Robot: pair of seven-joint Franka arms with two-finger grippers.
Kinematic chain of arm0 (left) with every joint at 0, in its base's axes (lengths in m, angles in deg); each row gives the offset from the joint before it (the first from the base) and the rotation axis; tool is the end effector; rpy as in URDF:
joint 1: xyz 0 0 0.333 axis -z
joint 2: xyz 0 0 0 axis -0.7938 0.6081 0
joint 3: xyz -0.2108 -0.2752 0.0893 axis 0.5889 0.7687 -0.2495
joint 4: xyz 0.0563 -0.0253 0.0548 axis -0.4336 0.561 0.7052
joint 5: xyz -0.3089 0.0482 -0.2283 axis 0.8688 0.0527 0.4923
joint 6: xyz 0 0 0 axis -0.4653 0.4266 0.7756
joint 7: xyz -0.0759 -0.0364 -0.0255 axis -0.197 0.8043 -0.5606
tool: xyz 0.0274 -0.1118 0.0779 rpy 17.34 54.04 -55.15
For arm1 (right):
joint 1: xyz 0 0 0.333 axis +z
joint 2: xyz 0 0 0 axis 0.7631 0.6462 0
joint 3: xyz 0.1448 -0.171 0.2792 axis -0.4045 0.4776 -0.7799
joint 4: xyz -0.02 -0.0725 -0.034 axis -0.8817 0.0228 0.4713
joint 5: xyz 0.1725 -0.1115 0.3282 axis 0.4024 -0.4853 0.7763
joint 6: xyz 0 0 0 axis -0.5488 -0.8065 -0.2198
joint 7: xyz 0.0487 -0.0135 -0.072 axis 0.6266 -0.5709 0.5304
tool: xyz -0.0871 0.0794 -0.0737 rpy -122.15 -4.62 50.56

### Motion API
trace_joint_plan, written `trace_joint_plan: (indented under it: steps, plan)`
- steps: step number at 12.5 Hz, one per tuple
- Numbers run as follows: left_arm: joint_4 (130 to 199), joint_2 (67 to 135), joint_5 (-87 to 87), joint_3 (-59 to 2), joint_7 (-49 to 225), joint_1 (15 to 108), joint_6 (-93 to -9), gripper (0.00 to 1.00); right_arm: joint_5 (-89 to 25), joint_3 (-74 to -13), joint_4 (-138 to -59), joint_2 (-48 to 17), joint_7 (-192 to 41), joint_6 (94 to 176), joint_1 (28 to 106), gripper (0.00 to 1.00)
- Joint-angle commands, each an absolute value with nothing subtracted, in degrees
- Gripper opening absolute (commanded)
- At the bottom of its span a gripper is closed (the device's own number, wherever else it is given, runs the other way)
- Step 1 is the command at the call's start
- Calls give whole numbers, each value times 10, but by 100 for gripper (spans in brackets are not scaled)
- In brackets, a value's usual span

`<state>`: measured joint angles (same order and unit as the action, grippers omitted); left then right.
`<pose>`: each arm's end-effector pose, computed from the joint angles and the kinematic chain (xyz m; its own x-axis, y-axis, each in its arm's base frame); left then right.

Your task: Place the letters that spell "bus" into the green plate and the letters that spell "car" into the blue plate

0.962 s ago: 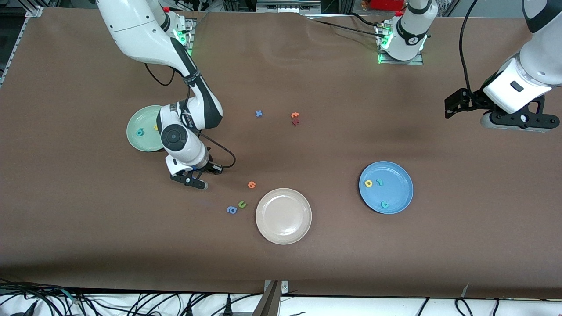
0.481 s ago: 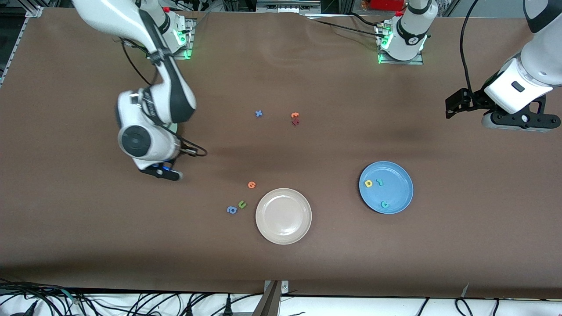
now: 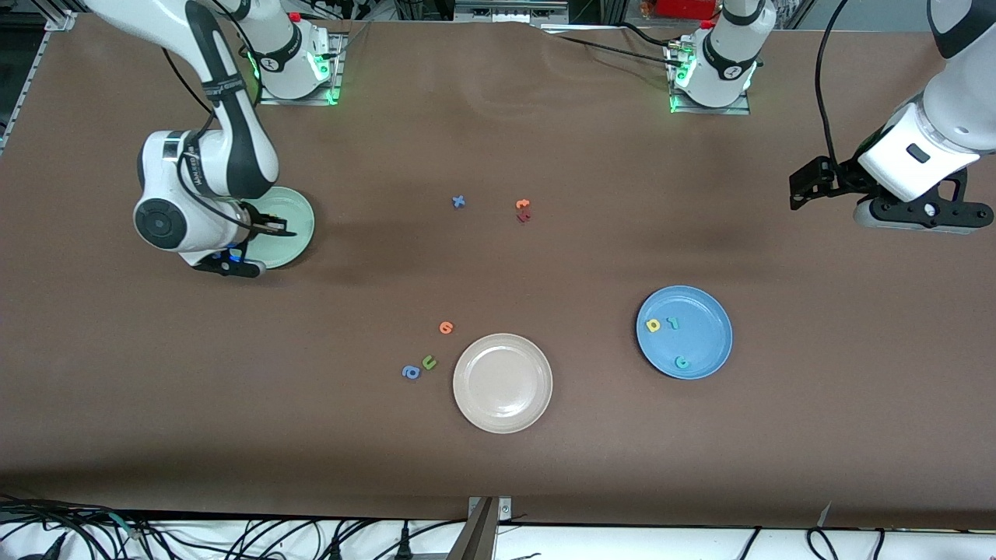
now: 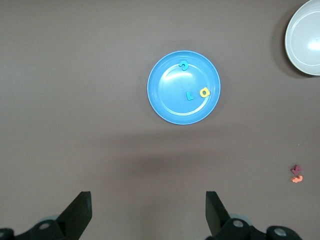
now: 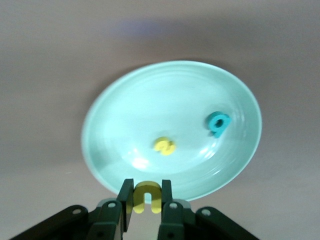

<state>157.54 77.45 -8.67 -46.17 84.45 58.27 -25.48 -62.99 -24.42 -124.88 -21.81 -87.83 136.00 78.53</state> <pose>0.5547 -0.0616 0.5943 0.9965 -0.0611 -0.0569 -0.0612 -0.9981 0.0012 0.4982 0.0451 0.2513 0.9061 -0.1391 -0.3995 -0.1036 -0.9886 0.1092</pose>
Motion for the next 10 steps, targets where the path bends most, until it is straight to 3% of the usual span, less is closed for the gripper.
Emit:
trace_joint_plan:
  steps: [1,4,5,6,7,10]
  plan:
    - [1578,765,-81,-467,833,586,-248,100,-638,-239,-1339,-245,-859,1442,790,5]
    - [1578,766,-81,-467,832,586,-248,100,-638,-239,-1356,-233,-852,1461,790,8]
    - [1578,765,-81,-467,832,586,-248,100,-637,-239,-1355,-233,-846,1461,789,27]
    - [1577,766,-81,-467,832,586,-248,100,-637,-238,-1355,-236,-845,1460,789,84]
    - [1578,766,-81,-467,831,586,-248,100,-636,-236,-1350,-247,-845,1454,789,99]
    - [1578,766,-81,-467,831,586,-248,100,-635,-236,-1315,-285,-857,1407,790,99]
